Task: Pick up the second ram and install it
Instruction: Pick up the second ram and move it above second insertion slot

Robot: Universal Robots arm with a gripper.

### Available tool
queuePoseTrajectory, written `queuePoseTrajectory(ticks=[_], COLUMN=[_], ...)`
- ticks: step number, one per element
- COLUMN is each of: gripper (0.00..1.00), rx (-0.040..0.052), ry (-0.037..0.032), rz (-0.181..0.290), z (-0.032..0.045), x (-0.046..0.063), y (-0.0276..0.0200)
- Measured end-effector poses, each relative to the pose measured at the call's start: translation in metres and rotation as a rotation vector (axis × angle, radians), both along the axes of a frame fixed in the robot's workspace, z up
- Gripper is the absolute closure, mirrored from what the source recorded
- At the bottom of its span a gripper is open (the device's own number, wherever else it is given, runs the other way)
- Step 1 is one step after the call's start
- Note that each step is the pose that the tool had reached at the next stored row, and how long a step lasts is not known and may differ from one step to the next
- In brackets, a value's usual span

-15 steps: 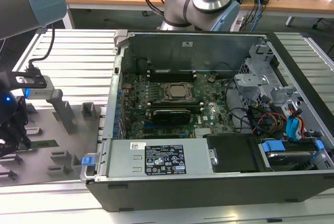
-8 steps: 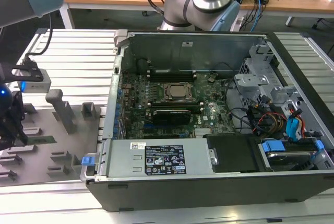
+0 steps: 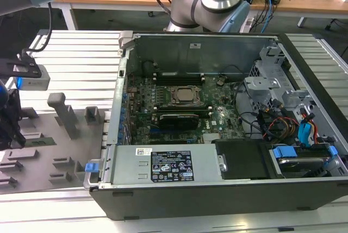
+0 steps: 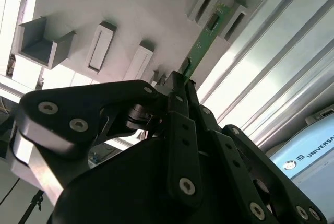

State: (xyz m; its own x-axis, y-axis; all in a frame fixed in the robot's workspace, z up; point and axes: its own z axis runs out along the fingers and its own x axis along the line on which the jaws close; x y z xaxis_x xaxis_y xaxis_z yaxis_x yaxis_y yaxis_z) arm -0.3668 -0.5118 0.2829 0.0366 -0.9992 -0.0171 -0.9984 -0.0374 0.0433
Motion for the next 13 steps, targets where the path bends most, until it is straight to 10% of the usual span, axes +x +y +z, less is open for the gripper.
queuePoseTrajectory(ticks=[13], gripper=[0.86], rx=[0.0001], ry=[0.0000], rz=[0.000], z=[0.0209], x=[0.000], y=[0.0012])
